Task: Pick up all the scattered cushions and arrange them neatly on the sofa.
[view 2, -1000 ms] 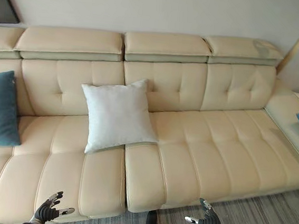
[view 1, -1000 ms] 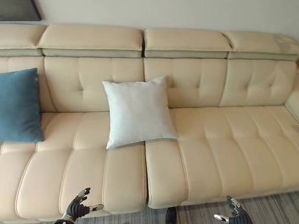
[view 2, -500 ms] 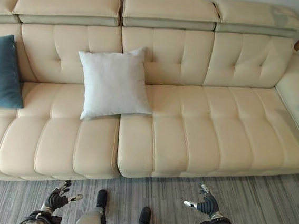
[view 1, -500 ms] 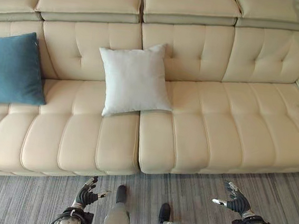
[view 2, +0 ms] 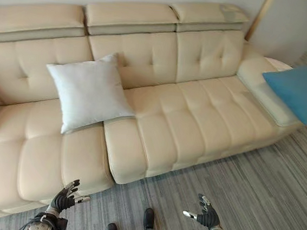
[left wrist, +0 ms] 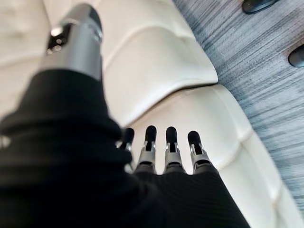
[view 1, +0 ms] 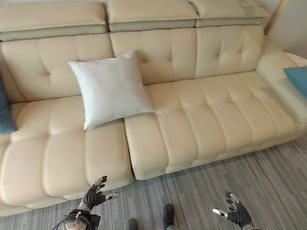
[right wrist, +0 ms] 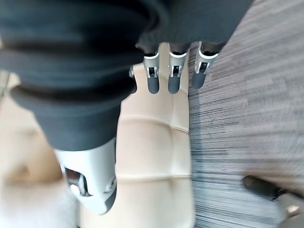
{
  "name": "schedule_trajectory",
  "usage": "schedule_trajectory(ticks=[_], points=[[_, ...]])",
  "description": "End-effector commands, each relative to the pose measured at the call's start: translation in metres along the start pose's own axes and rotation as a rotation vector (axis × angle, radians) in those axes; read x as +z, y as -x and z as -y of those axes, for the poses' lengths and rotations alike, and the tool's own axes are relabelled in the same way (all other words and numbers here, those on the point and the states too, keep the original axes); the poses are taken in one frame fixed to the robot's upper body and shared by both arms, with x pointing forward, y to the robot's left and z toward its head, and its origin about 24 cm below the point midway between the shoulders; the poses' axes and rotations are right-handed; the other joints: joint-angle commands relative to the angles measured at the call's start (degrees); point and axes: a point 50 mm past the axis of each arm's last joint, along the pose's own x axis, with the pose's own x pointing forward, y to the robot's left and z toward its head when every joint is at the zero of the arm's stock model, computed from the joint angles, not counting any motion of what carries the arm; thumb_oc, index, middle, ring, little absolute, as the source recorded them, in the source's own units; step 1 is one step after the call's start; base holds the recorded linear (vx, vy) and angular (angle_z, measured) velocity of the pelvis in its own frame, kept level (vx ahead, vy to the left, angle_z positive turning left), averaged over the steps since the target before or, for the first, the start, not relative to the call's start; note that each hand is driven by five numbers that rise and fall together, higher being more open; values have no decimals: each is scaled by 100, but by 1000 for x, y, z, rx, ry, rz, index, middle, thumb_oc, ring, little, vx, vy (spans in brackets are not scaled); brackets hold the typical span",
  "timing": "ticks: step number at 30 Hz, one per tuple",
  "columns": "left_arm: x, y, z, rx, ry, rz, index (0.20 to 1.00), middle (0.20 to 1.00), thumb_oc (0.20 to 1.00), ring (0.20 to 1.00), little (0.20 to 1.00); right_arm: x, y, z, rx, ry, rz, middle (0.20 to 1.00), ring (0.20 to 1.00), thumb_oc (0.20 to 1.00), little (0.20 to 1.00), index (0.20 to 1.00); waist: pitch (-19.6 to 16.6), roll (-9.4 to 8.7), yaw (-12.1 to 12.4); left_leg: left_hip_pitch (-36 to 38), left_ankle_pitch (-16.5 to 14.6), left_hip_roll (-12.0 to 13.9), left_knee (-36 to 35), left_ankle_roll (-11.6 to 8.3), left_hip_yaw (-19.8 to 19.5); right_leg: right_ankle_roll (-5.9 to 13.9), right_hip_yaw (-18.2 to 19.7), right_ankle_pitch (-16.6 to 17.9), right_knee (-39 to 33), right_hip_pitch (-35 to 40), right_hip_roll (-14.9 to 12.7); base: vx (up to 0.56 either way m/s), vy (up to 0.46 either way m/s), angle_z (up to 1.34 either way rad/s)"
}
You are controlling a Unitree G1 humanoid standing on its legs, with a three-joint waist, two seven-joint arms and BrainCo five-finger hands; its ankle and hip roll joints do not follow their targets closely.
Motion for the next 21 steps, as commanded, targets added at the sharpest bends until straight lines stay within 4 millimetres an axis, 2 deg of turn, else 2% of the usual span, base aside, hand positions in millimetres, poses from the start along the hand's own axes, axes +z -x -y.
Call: schedule_trajectory(ticks=[1,2,3,5,6,7,9,11,12,14,16,17,19,20,21], points=[[15,-6,-4,10,-20,72,1000,1000,1000,1000,1000,33,-16,11,-51,-38,121,1000,1000,1000,1000,1000,-16,73,58,-278,-543,193,565,-198,-234,438,151,-692,1187,231,-87,-55,-1,-108],[19,-8,-3,4,-25,84,1000,1000,1000,1000,1000,37,-18,8,-51,-52,135,1000,1000,1000,1000,1000,10,85,64,-269,-552,239,571,-192,-102,471,65,-664,1248,128,-125,-29,-15,-120],[24,-9,-4,-1,-39,105,1000,1000,1000,1000,1000,41,-19,5,-50,-70,150,1000,1000,1000,1000,1000,35,104,87,-220,-576,309,551,-194,72,475,-267,-666,1287,91,-265,-30,-40,-124],[30,-9,-3,-16,-54,126,1000,1000,1000,1000,1000,42,-19,1,-43,-80,155,1000,1000,1000,1000,1000,12,137,124,-117,-568,441,483,-204,383,405,-1099,-688,1338,105,-602,49,-78,-127],[32,-9,-5,-19,-59,135,1000,1000,1000,1000,1000,42,-20,-1,-36,-73,155,1000,1000,1000,1000,1000,-34,162,158,26,-705,518,463,-264,569,430,-1587,-792,1383,178,-807,111,-91,-124],[32,-9,-4,-27,-63,132,1000,1000,1000,1000,1000,42,-19,-3,-27,-69,157,1000,1000,1000,1000,1000,-43,151,179,87,-727,561,496,-274,694,400,-1883,-798,1390,228,-919,105,-101,-131],[33,-9,-5,-30,-62,134,1000,1000,1000,1000,1000,45,-20,-6,-9,-46,164,1000,1000,1000,1000,1000,-114,105,218,190,-733,617,565,-317,1109,430,-2530,-669,1219,371,-1070,41,-130,-151],[33,-9,-4,-33,-64,128,1000,1000,1000,1000,1000,47,-21,-9,5,-25,166,1000,1000,1000,1000,1000,-146,105,268,373,-733,713,532,-349,1492,492,-3089,-436,1602,162,-1288,90,-186,-165],[33,-9,-3,-43,-67,127,1000,1000,1000,1000,1000,47,-20,-10,12,-26,167,1000,1000,1000,1000,1000,-161,121,234,450,-741,736,514,-368,1547,497,-3137,-472,1692,71,-1341,133,-265,-173],[33,-12,2,-65,-73,122,1000,1000,1000,1000,1000,41,-16,-8,8,-28,156,1000,1000,1000,1000,1000,-203,74,22,432,-788,879,784,-490,1622,467,-2895,-586,1224,220,-1157,138,-352,-97],[34,-13,10,-92,-54,131,1000,1000,1000,1000,1000,39,-14,-3,-4,-30,154,1000,1000,1000,1000,1000,-199,68,-35,211,-684,1235,1634,-686,1685,319,-2761,-682,835,446,-929,154,-347,8],[34,-14,14,-100,-41,128,1000,1000,1000,1000,1000,41,-13,-1,-5,-23,162,1000,1000,1000,1000,1000,-150,55,-33,72,-493,1360,2100,-777,1587,241,-2649,-754,708,572,-820,157,-314,-23],[33,-15,21,-115,-30,122,1000,1000,1000,1000,1000,42,-14,1,4,-6,164,1000,1000,1000,1000,1000,-61,70,46,-171,-258,1466,2639,-922,1133,83,-2433,-871,549,754,-594,119,-213,-71],[33,-15,21,-115,-29,123,1000,1000,1000,1000,1000,42,-14,1,3,-6,164,1000,1000,1000,1000,1000,-55,84,41,-191,-269,1494,2681,-937,1111,70,-2445,-874,536,765,-571,133,-157,-107],[32,-14,24,-119,-23,119,1000,1000,1000,1000,1000,46,-14,-1,19,11,173,1000,1000,1000,1000,1000,13,26,175,-587,-418,1220,2701,-805,498,11,-2151,-930,435,915,-488,162,-133,-100]])
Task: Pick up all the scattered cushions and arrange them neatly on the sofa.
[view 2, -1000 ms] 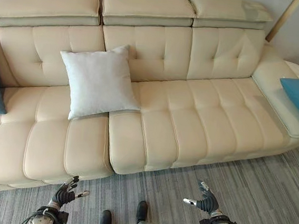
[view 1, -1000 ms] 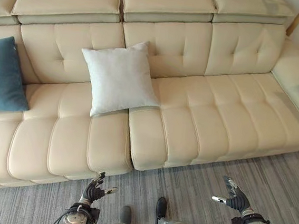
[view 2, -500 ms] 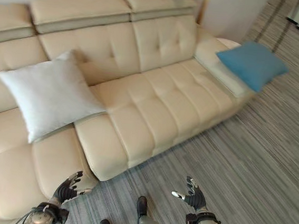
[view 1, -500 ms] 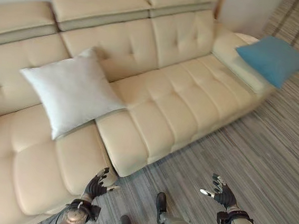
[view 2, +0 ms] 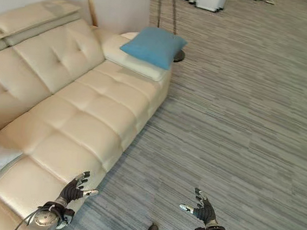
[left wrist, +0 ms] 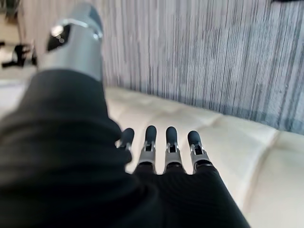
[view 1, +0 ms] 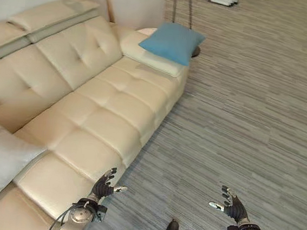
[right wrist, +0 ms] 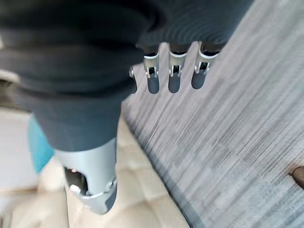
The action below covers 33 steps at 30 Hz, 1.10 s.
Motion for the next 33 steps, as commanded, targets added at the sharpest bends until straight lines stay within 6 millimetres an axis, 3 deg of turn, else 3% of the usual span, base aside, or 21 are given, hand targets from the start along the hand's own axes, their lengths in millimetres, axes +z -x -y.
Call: schedule_trajectory(ticks=[1,2,4,9,10,13,15,17,19,20,21,23,24,26,27,28,30,33], points=[[19,-2,4,-13,13,105,1000,1000,1000,1000,1000,33,-11,1,12,10,142,1000,1000,1000,1000,1000,336,-206,222,-522,-381,-1017,-671,164,-700,968,710,-89,-788,768,-169,155,-127,-101],[18,-1,5,-17,13,101,1000,1000,1000,1000,1000,32,-11,0,16,10,137,1000,1000,1000,1000,1000,346,-245,245,-624,-322,-1150,-903,307,-774,932,768,-30,-782,736,-185,131,-47,-80],[16,0,7,-20,6,96,1000,1000,1000,1000,1000,29,-10,1,12,8,125,1000,1000,1000,1000,1000,356,-251,322,-916,-282,-1296,-1179,364,-1047,935,960,-126,-781,824,-117,180,-42,-60],[13,1,7,-13,6,78,1000,1000,1000,1000,1000,30,-12,1,2,9,125,1000,1000,1000,1000,1000,413,-115,549,-1295,492,-1501,-2236,254,-1646,897,1346,-408,-693,1109,259,301,-4,-48],[12,1,6,-5,4,70,1000,1000,1000,1000,1000,31,-14,1,2,15,126,1000,1000,1000,1000,1000,440,-81,647,-1522,636,-1491,-2494,237,-1857,899,1576,-610,-581,1305,370,429,57,-70],[12,2,4,5,11,70,1000,1000,1000,1000,1000,32,-15,1,8,19,128,1000,1000,1000,1000,1000,421,-82,701,-1542,688,-1480,-2467,257,-1917,911,1739,-754,-523,1453,438,358,68,-65],[8,4,-1,19,22,60,1000,1000,1000,1000,1000,31,-15,-3,26,17,121,1000,1000,1000,1000,1000,300,-164,745,-1485,599,-1560,-2272,372,-1825,990,1866,-843,-360,1609,314,551,176,-61],[7,6,-3,20,21,56,1000,1000,1000,1000,1000,30,-14,-6,44,23,120,1000,1000,1000,1000,1000,206,-281,776,-1396,383,-1683,-2138,508,-1673,1144,1928,-724,-72,1589,121,501,182,-36],[7,7,-5,26,25,57,1000,1000,1000,1000,1000,32,-15,-9,52,22,125,1000,1000,1000,1000,1000,187,-344,809,-1318,134,-1802,-1992,677,-1536,1325,1988,-396,446,1382,-69,387,207,-38],[9,6,-6,28,18,64,1000,1000,1000,1000,1000,35,-17,-10,55,16,136,1000,1000,1000,1000,1000,221,-363,821,-1140,-80,-1929,-1959,846,-1444,1514,2007,93,1137,1082,-265,380,230,-56],[10,5,-9,33,14,68,1000,1000,1000,1000,1000,37,-18,-12,60,14,140,1000,1000,1000,1000,1000,232,-343,807,-1028,-171,-1967,-1979,933,-1416,1567,2029,417,1518,886,-314,357,199,-40],[12,5,-13,42,2,72,1000,1000,1000,1000,1000,39,-18,-13,61,3,150,1000,1000,1000,1000,1000,294,-268,759,-745,-330,-2015,-2043,1044,-1399,1604,2009,717,2050,575,-372,275,127,-10],[13,4,-13,47,1,77,1000,1000,1000,1000,1000,39,-18,-14,60,1,152,1000,1000,1000,1000,1000,325,-203,727,-588,-372,-2015,-2110,1071,-1393,1564,1916,694,2169,357,-412,288,106,4],[14,3,-13,51,4,81,1000,1000,1000,1000,1000,40,-18,-14,60,3,158,1000,1000,1000,1000,1000,373,-143,668,-429,-404,-2030,-2223,1077,-1430,1485,1817,615,2127,108,-458,300,51,7],[16,2,-13,50,4,91,1000,1000,1000,1000,1000,44,-18,-10,52,22,171,1000,1000,1000,1000,1000,467,-32,549,-140,-503,-2015,-2386,1020,-1462,1375,1473,279,1479,-324,-583,288,3,15],[16,2,-13,50,4,91,1000,1000,1000,1000,1000,44,-18,-10,52,22,171,1000,1000,1000,1000,1000,474,-28,542,-132,-509,-2012,-2383,1017,-1470,1374,1464,274,1475,-309,-581,395,-15,9],[17,2,-13,50,4,91,1000,1000,1000,1000,1000,46,-19,-6,36,24,173,1000,1000,1000,1000,1000,528,-20,478,69,-630,-2038,-2426,963,-1484,1377,1263,282,816,-536,-645,272,-74,-4],[18,0,-12,47,-3,91,1000,1000,1000,1000,1000,49,-20,-2,21,28,179,1000,1000,1000,1000,1000,624,-23,344,368,-890,-2088,-2388,859,-1591,1481,1188,510,108,-795,-707,363,-136,12]])
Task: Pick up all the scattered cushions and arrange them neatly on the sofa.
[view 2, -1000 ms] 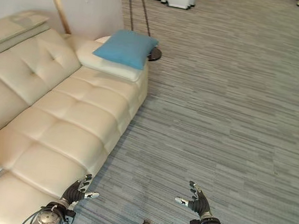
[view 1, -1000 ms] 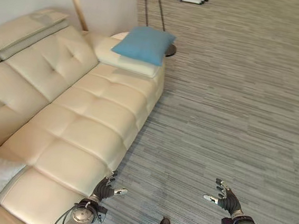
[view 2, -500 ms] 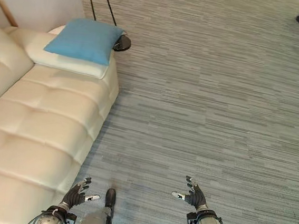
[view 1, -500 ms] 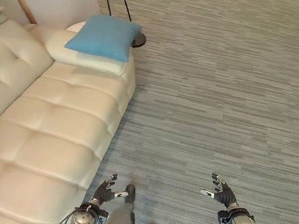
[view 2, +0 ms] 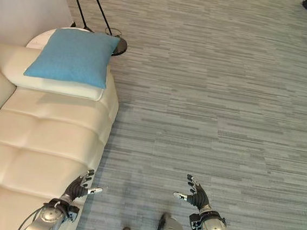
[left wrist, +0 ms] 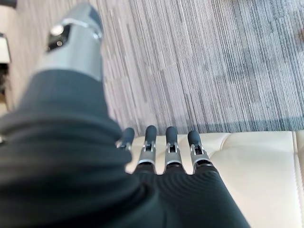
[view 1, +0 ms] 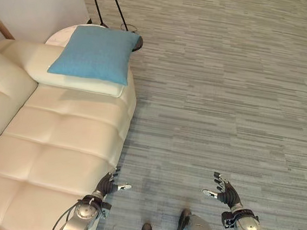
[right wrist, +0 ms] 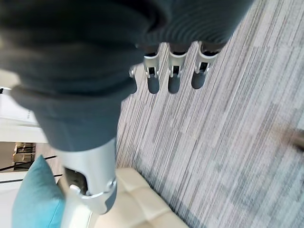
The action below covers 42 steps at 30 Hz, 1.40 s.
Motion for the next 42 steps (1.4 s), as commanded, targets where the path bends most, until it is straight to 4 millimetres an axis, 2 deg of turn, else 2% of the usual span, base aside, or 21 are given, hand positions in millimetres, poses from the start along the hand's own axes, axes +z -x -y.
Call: schedule_trajectory(ticks=[1,4,6,7,8,12,16,18,21,23,24,26,27,28,30,32,33,34,35,37,42], points=[[5,6,-7,21,2,55,1000,1000,1000,1000,1000,19,-3,9,-37,13,89,1000,1000,1000,1000,1000,23,-196,-167,-240,-569,199,569,-118,67,355,90,872,-918,844,-92,371,-165,43],[4,6,-4,4,-3,57,1000,1000,1000,1000,1000,15,1,11,-35,19,80,1000,1000,1000,1000,1000,-31,-273,-283,-64,-805,126,822,-224,-76,377,373,976,-1092,950,-86,385,-207,49],[2,6,-2,8,7,49,1000,1000,1000,1000,1000,10,4,15,-55,0,66,1000,1000,1000,1000,1000,-77,-249,-304,-80,-628,251,1199,-427,-127,279,375,1026,-1013,1087,-22,306,-221,72],[2,6,-2,9,7,50,1000,1000,1000,1000,1000,10,4,15,-55,-1,66,1000,1000,1000,1000,1000,-89,-265,-315,-100,-607,233,1193,-423,-135,279,372,1042,-1026,1074,-40,277,-300,74],[0,5,2,9,27,40,1000,1000,1000,1000,1000,5,7,19,-81,-23,52,1000,1000,1000,1000,1000,-116,-236,-338,-326,-242,484,1847,-686,-121,137,287,922,-1000,1264,75,255,-311,54],[-1,3,3,17,53,28,1000,1000,1000,1000,1000,-3,11,25,-88,1,18,1000,1000,1000,1000,1000,-130,-229,-321,-688,360,810,2613,-826,-22,-168,86,503,-1057,1672,269,276,-259,38],[-4,4,3,16,48,17,1000,1000,1000,1000,1000,-3,14,33,-112,24,18,1000,1000,1000,1000,1000,-106,-312,-160,-1344,124,953,1998,-622,306,-215,-34,153,-1136,2109,327,285,-103,-3],[-4,5,2,17,40,14,1000,1000,1000,1000,1000,-3,14,33,-114,24,19,1000,1000,1000,1000,1000,-100,-342,-112,-1564,173,1029,1753,-606,401,-208,-58,90,-1185,2227,341,226,-20,1],[-4,6,0,23,36,16,1000,1000,1000,1000,1000,-2,13,32,-116,27,19,1000,1000,1000,1000,1000,-79,-311,54,-1811,810,1179,876,-752,326,-200,-42,-97,-1245,2528,536,276,21,-2],[-4,7,0,25,36,13,1000,1000,1000,1000,1000,-2,12,32,-117,27,21,1000,1000,1000,1000,1000,-67,-312,92,-1871,986,1235,647,-799,302,-188,-45,-148,-1265,2638,574,395,75,-33],[-6,7,-2,35,44,2,1000,1000,1000,1000,1000,-3,11,30,-111,26,13,1000,1000,1000,1000,1000,-132,-324,129,-2051,1100,1414,300,-873,394,-112,35,-370,-1301,2967,633,526,129,-41],[-7,7,-3,41,45,-3,1000,1000,1000,1000,1000,-5,12,30,-107,33,3,1000,1000,1000,1000,1000,-146,-371,158,-2162,1126,1443,401,-913,469,-73,51,-486,-1277,3132,596,493,158,-15],[-8,8,-4,44,49,-4,1000,1000,1000,1000,1000,-6,13,28,-97,28,-1,1000,1000,1000,1000,1000,-185,-299,167,-2113,1236,1485,380,-833,573,-69,62,-474,-1253,3180,639,546,220,-7],[-8,8,-4,42,50,-6,1000,1000,1000,1000,1000,-9,14,26,-86,27,-11,1000,1000,1000,1000,1000,-220,-314,176,-2109,1227,1437,485,-803,622,-34,75,-540,-1181,3271,586,572,310,-10],[-11,9,-4,37,34,-14,1000,1000,1000,1000,1000,-14,15,20,-64,27,-31,1000,1000,1000,1000,1000,-331,-435,172,-2096,976,1176,794,-655,703,78,177,-319,-840,3234,316,605,325,-8],[-8,8,-5,31,33,-2,1000,1000,1000,1000,1000,-13,14,14,-42,16,-29,1000,1000,1000,1000,1000,-397,-557,193,-2003,660,919,903,-442,744,221,315,154,-411,3097,80,452,327,-6],[-6,8,-7,33,26,7,1000,1000,1000,1000,1000,-12,12,11,-29,17,-22,1000,1000,1000,1000,1000,-398,-589,191,-1871,414,707,977,-235,757,308,447,664,158,2879,-80,328,276,-20],[-6,8,-7,33,26,7,1000,1000,1000,1000,1000,-12,12,11,-29,17,-22,1000,1000,1000,1000,1000,-399,-593,197,-1870,411,705,978,-233,766,311,457,661,166,2872,-85,421,358,-18],[-4,8,-10,40,19,17,1000,1000,1000,1000,1000,-7,8,7,-14,24,-6,1000,1000,1000,1000,1000,-355,-562,199,-1682,214,525,1009,-39,760,344,538,1165,718,2630,-210,304,250,8],[0,8,-15,58,21,34,1000,1000,1000,1000,1000,-1,5,2,-3,18,17,1000,1000,1000,1000,1000,-360,-449,242,-1270,0,368,852,76,769,396,236,1353,1015,2392,-424,485,309,57],[1,6,-10,31,11,39,1000,1000,1000,1000,1000,-1,7,5,-10,23,18,1000,1000,1000,1000,1000,-247,-260,-8,-798,-31,290,599,-2,429,193,171,589,425,1653,11,310,71,37]])
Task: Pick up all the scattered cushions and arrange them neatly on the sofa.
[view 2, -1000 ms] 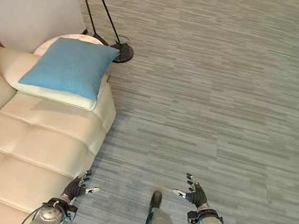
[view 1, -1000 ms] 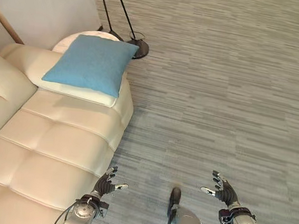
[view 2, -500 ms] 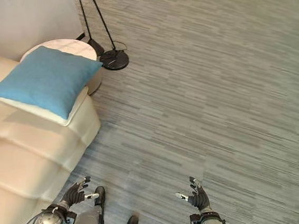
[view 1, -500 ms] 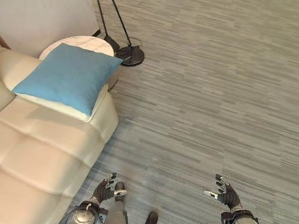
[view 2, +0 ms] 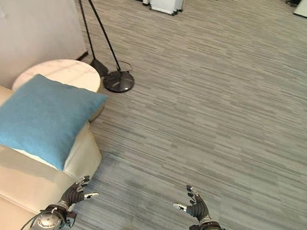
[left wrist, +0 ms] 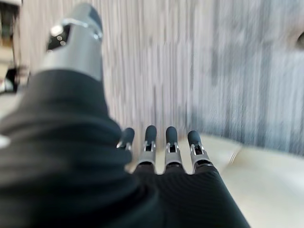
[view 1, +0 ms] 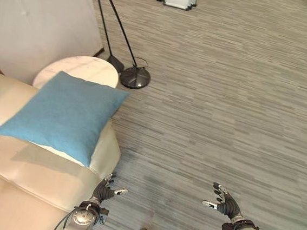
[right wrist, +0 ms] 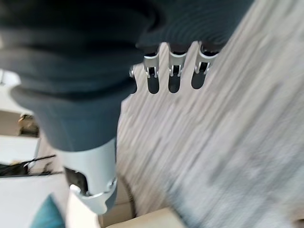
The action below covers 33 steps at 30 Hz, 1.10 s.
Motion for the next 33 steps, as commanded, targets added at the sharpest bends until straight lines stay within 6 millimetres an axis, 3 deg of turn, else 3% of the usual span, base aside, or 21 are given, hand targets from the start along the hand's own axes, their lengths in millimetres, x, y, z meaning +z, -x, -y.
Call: schedule_trajectory(ticks=[1,3,4,7,10,12,14,15,16,17,19,20,21,23,25,26,28,29,30,33], points=[[12,3,-10,2,-29,82,1000,1000,1000,1000,1000,18,-7,13,-43,18,83,1000,1000,1000,1000,1000,301,-226,-87,-276,77,456,352,-810,-92,237,82,1254,-1917,748,268,204,-31,78],[13,2,-8,-5,-35,82,1000,1000,1000,1000,1000,19,-7,14,-45,19,86,1000,1000,1000,1000,1000,341,-232,-141,-238,46,421,366,-829,-174,246,153,1257,-2166,658,350,197,-61,89],[12,1,-4,-17,-42,77,1000,1000,1000,1000,1000,20,-6,16,-47,28,87,1000,1000,1000,1000,1000,433,-252,-269,-99,-101,283,426,-882,-457,293,495,1302,-2583,390,613,267,-93,90],[11,0,0,-33,-52,76,1000,1000,1000,1000,1000,19,-4,18,-48,32,87,1000,1000,1000,1000,1000,461,-264,-367,-61,-159,184,630,-959,-702,270,794,1299,-2608,373,760,244,-127,129],[11,0,3,-43,-52,74,1000,1000,1000,1000,1000,14,-1,22,-64,12,76,1000,1000,1000,1000,1000,377,-273,-405,-107,-156,219,916,-1169,-819,135,758,1254,-2887,624,835,152,-160,59],[15,-3,4,-43,-41,87,1000,1000,1000,1000,1000,13,0,27,-85,1,75,1000,1000,1000,1000,1000,393,-297,-437,-429,-69,390,1446,-1355,-709,52,620,1239,-3061,769,812,88,-164,65],[16,-4,2,-32,-25,88,1000,1000,1000,1000,1000,13,0,30,-93,5,73,1000,1000,1000,1000,1000,422,-282,-397,-623,-20,791,1475,-1384,-325,-49,332,1056,-3228,1002,756,82,-75,97],[16,-4,2,-32,-25,88,1000,1000,1000,1000,1000,13,0,30,-93,5,73,1000,1000,1000,1000,1000,424,-280,-402,-626,-25,793,1483,-1385,-330,-50,326,1055,-3230,1006,759,82,34,99],[14,-2,-3,-16,-17,82,1000,1000,1000,1000,1000,14,1,34,-102,11,74,1000,1000,1000,1000,1000,408,-327,-318,-861,116,1149,1122,-1379,-93,-59,116,951,-3321,1110,653,59,40,70],[14,-2,-3,-16,-17,81,1000,1000,1000,1000,1000,14,1,33,-102,11,73,1000,1000,1000,1000,1000,405,-329,-322,-856,121,1145,1112,-1380,-95,-59,112,949,-3323,1113,651,101,76,48],[11,0,-6,-2,-14,73,1000,1000,1000,1000,1000,12,2,35,-112,8,68,1000,1000,1000,1000,1000,420,-324,-264,-1014,476,1421,742,-1459,25,-41,-42,798,-3299,1248,609,160,94,29],[10,0,-7,1,-14,68,1000,1000,1000,1000,1000,11,3,35,-113,5,64,1000,1000,1000,1000,1000,402,-292,-246,-995,499,1490,572,-1522,21,-27,-34,674,-3263,1315,622,157,133,33],[10,0,-9,10,-19,66,1000,1000,1000,1000,1000,12,3,35,-118,4,70,1000,1000,1000,1000,1000,457,-279,-246,-1132,875,1624,414,-1557,201,-72,-185,653,-3196,1350,591,130,149,28],[9,1,-9,21,-9,62,1000,1000,1000,1000,1000,14,2,35,-122,4,75,1000,1000,1000,1000,1000,443,-255,-229,-1259,995,1784,334,-1680,360,-25,-268,481,-3098,1522,502,219,214,33],[5,3,-10,28,7,49,1000,1000,1000,1000,1000,12,3,34,-120,-15,70,1000,1000,1000,1000,1000,372,-163,-235,-1102,952,1714,192,-1647,406,58,-336,432,-2916,1607,391,258,301,36],[2,4,-10,29,10,39,1000,1000,1000,1000,1000,14,3,33,-116,-20,76,1000,1000,1000,1000,1000,334,-143,-227,-1167,1008,1648,273,-1558,432,51,-371,571,-2846,1579,314,218,318,16],[1,5,-13,36,11,34,1000,1000,1000,1000,1000,16,1,30,-108,-26,83,1000,1000,1000,1000,1000,264,-170,-190,-1121,862,1496,354,-1464,437,130,-328,608,-2619,1586,132,241,296,18],[1,5,-15,40,11,36,1000,1000,1000,1000,1000,20,-1,27,-100,-30,99,1000,1000,1000,1000,1000,256,-197,-151,-1073,761,1391,393,-1377,428,177,-301,709,-2367,1543,2,357,456,20],[5,5,-23,60,-2,49,1000,1000,1000,1000,1000,31,-8,23,-87,-29,138,1000,1000,1000,1000,1000,305,-246,-59,-872,482,1058,442,-1086,373,290,-193,1111,-1525,1345,-350,260,356,15],[6,5,-29,76,-10,56,1000,1000,1000,1000,1000,36,-10,20,-82,-35,158,1000,1000,1000,1000,1000,338,-245,-43,-719,369,901,433,-973,291,282,15,1315,-1088,1140,-338,183,184,28]])
